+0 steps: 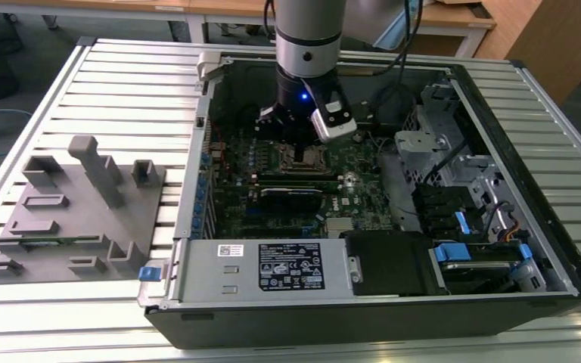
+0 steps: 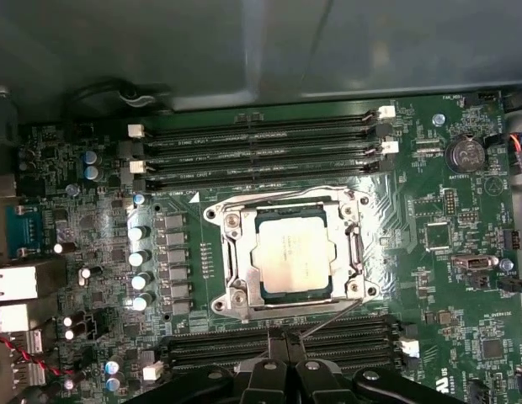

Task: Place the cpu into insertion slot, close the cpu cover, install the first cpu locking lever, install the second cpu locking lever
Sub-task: 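Install the second cpu locking lever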

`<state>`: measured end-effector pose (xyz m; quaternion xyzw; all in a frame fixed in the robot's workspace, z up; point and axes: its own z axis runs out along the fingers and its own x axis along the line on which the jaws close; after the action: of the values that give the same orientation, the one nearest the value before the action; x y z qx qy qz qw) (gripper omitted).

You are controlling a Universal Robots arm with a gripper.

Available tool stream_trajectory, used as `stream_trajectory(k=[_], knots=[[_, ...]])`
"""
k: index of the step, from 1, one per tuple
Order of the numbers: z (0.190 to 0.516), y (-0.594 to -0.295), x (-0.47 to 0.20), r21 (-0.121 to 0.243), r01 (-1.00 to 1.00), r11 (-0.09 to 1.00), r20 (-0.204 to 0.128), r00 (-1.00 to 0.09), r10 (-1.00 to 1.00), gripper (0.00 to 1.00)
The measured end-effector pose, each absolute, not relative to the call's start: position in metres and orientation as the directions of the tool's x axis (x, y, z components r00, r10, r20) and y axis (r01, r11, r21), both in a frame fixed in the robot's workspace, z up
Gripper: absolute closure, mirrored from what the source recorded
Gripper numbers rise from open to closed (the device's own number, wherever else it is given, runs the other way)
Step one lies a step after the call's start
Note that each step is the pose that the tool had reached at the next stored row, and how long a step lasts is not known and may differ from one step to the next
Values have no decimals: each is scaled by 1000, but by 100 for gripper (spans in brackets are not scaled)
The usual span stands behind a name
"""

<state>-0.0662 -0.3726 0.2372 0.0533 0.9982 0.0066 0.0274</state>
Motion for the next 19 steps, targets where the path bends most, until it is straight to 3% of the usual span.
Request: stream_trajectory(k=[19], knots=[[229,-373,-67,15,106,994,-54,-993,107,90]])
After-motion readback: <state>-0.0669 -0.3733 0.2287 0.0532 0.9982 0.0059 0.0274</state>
